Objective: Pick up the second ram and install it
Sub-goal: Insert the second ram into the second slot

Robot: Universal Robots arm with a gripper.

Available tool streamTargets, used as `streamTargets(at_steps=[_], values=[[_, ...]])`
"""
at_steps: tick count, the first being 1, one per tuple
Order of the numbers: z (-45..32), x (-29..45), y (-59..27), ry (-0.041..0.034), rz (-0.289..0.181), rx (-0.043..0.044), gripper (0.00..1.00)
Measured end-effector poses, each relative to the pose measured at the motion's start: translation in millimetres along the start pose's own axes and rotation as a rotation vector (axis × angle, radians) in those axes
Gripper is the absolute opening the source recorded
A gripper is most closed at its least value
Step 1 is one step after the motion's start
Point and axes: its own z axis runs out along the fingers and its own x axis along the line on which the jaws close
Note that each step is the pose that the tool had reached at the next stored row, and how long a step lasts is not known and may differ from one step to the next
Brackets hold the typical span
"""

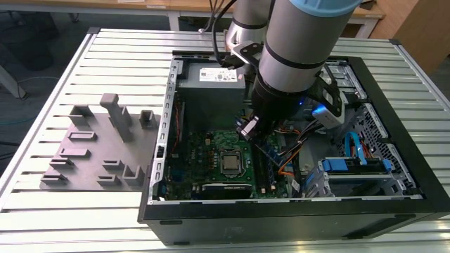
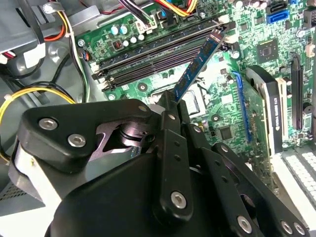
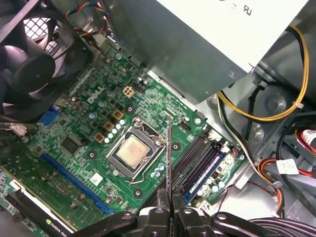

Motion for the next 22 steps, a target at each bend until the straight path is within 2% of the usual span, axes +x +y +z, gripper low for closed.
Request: streamTargets(at_steps=[22], values=[[0.0,0.0,0.0,-0.0067,0.105,0.0020,0.11]])
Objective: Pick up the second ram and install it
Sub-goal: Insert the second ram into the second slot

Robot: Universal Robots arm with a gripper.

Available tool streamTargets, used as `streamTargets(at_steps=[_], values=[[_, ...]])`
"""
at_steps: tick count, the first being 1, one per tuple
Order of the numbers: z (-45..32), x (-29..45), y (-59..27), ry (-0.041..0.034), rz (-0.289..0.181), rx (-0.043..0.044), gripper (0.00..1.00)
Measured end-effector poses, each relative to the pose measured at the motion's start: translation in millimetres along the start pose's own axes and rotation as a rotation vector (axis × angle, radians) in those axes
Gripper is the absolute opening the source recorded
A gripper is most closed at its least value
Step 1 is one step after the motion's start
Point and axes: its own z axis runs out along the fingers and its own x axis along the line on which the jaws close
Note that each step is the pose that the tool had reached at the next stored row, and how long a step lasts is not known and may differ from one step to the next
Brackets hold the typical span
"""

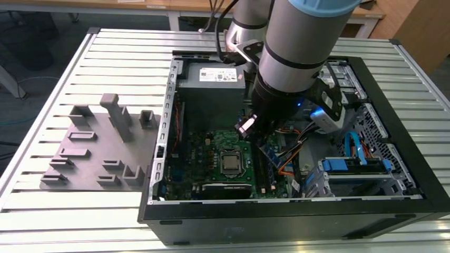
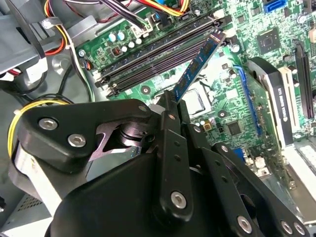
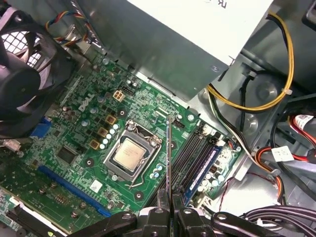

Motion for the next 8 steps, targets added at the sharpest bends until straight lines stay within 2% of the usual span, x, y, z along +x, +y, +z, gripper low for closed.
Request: streamTargets(at_steps=[8], values=[[0.0,0.0,0.0,-0.0025,0.039,0.0007,0.11]])
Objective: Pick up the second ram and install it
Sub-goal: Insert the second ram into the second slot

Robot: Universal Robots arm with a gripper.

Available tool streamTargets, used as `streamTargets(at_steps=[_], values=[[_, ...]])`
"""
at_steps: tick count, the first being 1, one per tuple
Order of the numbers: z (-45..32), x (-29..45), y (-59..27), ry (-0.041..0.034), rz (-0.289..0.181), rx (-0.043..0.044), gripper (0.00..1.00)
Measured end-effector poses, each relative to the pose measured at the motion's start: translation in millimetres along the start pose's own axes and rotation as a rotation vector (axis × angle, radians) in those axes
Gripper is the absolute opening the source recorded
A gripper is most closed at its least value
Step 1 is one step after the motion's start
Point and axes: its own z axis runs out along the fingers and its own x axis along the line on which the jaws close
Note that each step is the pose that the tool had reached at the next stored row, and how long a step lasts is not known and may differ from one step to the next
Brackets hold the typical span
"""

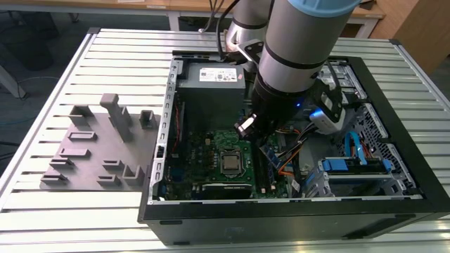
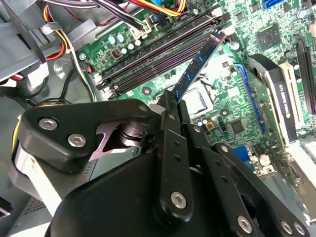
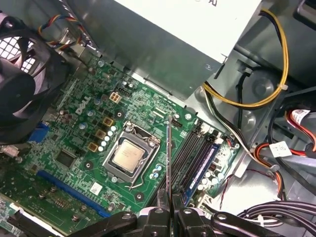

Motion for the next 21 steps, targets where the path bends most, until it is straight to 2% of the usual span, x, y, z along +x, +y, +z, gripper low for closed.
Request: streamTargets(at_steps=[5,21], values=[[0.1,0.0,0.0,-0.0025,0.039,0.0007,0.11],[0.3,0.0,0.0,-0.0129,0.203,0.0039,0.11]])
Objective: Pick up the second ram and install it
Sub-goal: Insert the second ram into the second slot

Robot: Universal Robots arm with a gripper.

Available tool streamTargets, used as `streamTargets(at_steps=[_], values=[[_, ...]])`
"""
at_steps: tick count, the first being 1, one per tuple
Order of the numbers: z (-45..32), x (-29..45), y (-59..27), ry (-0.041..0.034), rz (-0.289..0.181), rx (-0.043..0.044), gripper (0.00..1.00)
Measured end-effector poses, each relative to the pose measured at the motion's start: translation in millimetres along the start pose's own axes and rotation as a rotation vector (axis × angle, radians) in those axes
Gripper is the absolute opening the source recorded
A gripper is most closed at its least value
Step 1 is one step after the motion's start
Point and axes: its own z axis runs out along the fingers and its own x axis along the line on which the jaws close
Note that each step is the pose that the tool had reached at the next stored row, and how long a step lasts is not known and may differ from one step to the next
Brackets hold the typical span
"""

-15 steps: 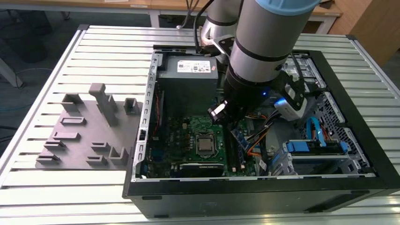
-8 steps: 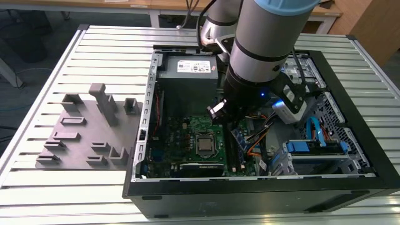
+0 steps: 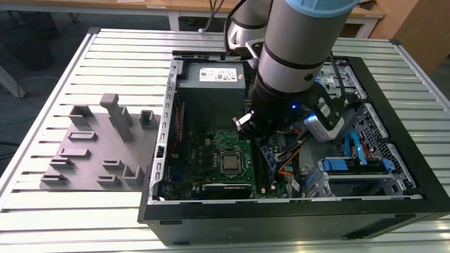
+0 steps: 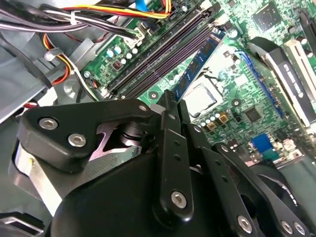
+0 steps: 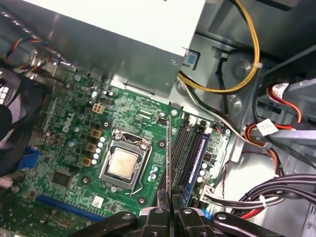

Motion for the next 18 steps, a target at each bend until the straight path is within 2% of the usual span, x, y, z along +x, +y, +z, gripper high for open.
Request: streamTargets(at_steps=[18], values=[[0.1,0.0,0.0,-0.0086,0.136,0.0027,0.11]])
